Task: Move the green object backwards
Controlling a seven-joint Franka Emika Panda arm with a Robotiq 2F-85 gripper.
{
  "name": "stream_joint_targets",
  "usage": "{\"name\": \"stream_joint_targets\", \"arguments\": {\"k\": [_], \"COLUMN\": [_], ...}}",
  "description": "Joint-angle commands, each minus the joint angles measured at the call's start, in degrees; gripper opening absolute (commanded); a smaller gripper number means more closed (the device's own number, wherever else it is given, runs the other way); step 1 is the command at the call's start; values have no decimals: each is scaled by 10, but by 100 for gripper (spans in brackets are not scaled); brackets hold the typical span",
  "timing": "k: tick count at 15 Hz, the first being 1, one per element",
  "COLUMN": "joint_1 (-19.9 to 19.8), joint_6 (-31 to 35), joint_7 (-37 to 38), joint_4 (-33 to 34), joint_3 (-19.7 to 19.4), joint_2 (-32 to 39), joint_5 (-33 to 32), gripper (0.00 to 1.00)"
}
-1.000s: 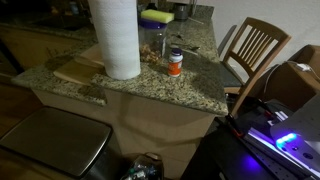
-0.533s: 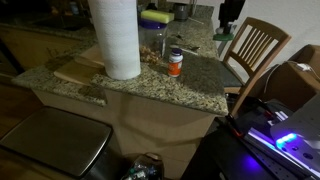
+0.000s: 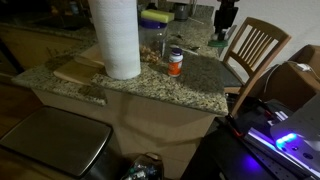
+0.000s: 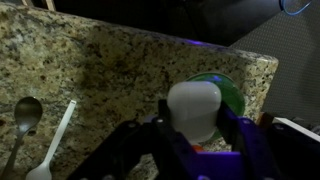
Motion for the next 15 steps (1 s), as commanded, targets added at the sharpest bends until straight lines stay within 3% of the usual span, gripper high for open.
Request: {"name": "stream_joint_targets", "arguments": {"k": [1,6,15], "joint_1": [-5,18,16], "joint_6": [-6,6,83], "joint_7": [-2,15,69], "joint_4": [10,36,2], "joint_3": [8,55,86], "joint_2": [20,85,97], "joint_5": [6,8,-2], "gripper": [24,24,24]}}
